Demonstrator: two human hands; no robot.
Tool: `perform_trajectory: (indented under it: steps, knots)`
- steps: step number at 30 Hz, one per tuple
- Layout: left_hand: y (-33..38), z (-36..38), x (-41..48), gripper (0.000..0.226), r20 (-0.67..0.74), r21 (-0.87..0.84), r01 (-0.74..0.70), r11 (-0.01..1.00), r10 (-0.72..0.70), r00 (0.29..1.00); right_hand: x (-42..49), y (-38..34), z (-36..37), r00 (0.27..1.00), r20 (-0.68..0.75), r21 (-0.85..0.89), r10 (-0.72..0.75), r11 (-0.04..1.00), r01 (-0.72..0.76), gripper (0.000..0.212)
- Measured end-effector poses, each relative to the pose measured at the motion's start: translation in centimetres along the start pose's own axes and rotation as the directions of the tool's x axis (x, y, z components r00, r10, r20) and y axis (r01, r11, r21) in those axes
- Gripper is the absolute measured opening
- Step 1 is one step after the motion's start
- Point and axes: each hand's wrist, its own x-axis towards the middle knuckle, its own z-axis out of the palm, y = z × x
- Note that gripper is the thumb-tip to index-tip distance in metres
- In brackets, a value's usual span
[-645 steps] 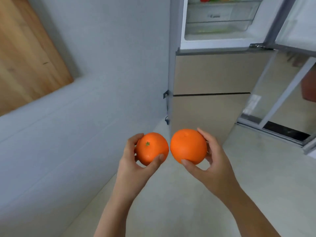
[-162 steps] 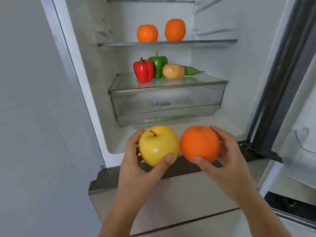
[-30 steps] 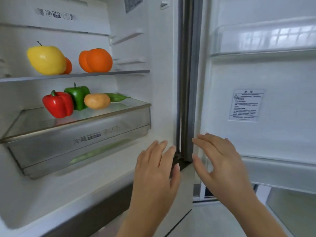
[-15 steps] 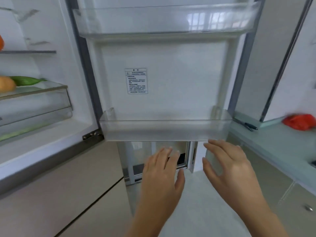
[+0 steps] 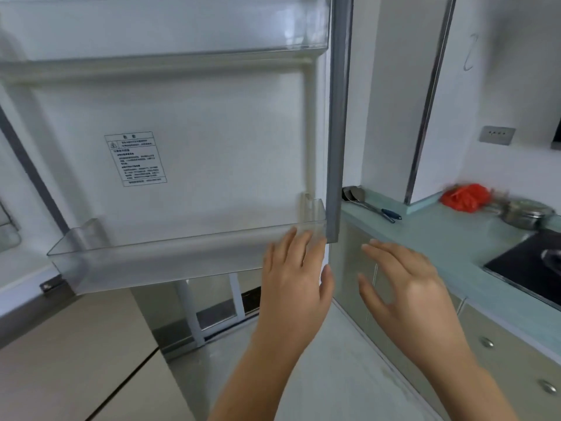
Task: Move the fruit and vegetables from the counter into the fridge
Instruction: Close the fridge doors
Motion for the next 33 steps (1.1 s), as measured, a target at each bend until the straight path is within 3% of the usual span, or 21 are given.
perform_trajectory:
  steps: [13, 24, 33]
  knots:
    - [-0.5, 7.0, 4.0, 0.030, -0.097, 0.038, -0.039, 0.999, 0.043, 0.994, 4.7, 4.0, 4.0, 0.999, 0.038, -0.024, -0.017, 1.000, 0.018, 0.042]
    - [1.3, 4.3, 2.3, 0.034, 0.015, 0.046, 0.055, 0.997, -0.056, 0.998, 3.7, 5.1, 2.5, 0.993, 0.061, 0.100, -0.096, 0.991, 0.090, 0.038]
    - [5.2, -0.9, -1.7, 0.040, 0.023, 0.197, 0.186, 0.963, -0.194, 0.981, 1.5, 3.9, -1.0, 0.965, 0.078, 0.282, -0.249, 0.934, 0.218, 0.040]
